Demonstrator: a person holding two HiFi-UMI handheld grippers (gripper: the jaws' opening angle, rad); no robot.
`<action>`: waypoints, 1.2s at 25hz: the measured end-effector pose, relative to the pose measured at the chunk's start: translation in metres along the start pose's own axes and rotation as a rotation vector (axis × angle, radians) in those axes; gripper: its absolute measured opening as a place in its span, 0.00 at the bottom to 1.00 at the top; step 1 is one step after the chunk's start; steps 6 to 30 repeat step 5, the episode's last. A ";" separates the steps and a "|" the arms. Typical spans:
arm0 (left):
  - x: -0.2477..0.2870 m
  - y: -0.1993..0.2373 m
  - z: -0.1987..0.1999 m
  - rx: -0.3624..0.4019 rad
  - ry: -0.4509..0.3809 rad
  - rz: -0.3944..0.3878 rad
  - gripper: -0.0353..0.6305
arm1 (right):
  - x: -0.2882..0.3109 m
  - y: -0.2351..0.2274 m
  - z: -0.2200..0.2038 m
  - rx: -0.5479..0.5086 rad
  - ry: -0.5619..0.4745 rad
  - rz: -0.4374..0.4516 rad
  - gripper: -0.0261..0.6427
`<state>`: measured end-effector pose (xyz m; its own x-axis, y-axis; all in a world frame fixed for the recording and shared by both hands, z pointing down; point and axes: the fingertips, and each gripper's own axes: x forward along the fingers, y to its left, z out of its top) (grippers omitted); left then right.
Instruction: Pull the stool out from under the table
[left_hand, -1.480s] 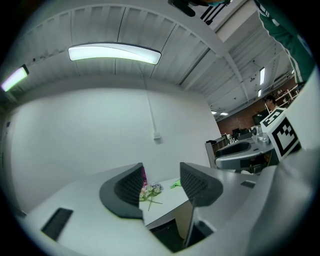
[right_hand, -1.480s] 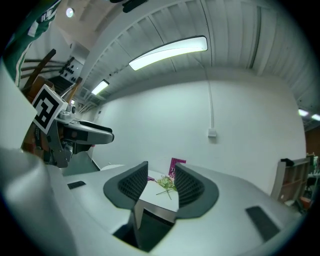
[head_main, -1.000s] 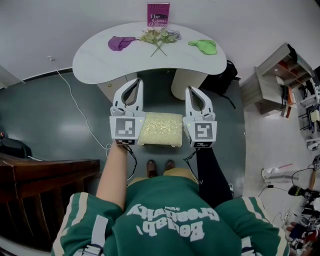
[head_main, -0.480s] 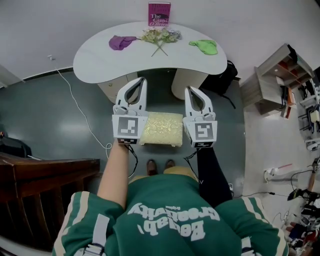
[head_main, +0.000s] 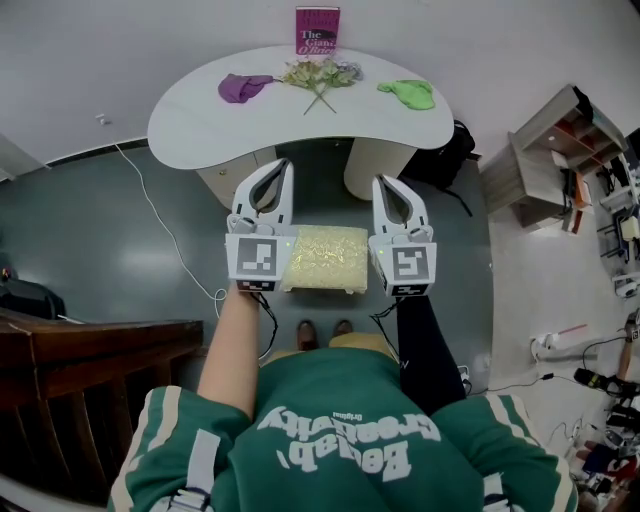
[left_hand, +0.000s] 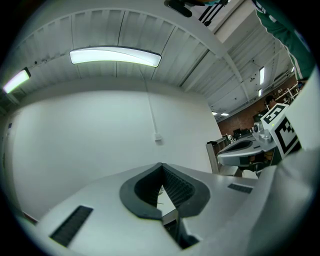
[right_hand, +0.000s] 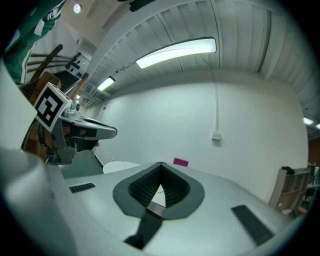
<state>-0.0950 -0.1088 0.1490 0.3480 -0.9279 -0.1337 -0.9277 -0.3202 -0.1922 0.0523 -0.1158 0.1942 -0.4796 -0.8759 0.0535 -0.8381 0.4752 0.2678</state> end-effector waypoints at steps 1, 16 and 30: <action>0.000 0.000 0.000 0.000 -0.001 0.000 0.07 | 0.000 0.001 0.000 0.000 0.001 0.000 0.05; -0.001 0.003 -0.001 0.003 -0.001 0.000 0.07 | 0.001 0.002 -0.001 0.001 0.003 -0.001 0.05; -0.001 0.003 -0.001 0.003 -0.001 0.000 0.07 | 0.001 0.002 -0.001 0.001 0.003 -0.001 0.05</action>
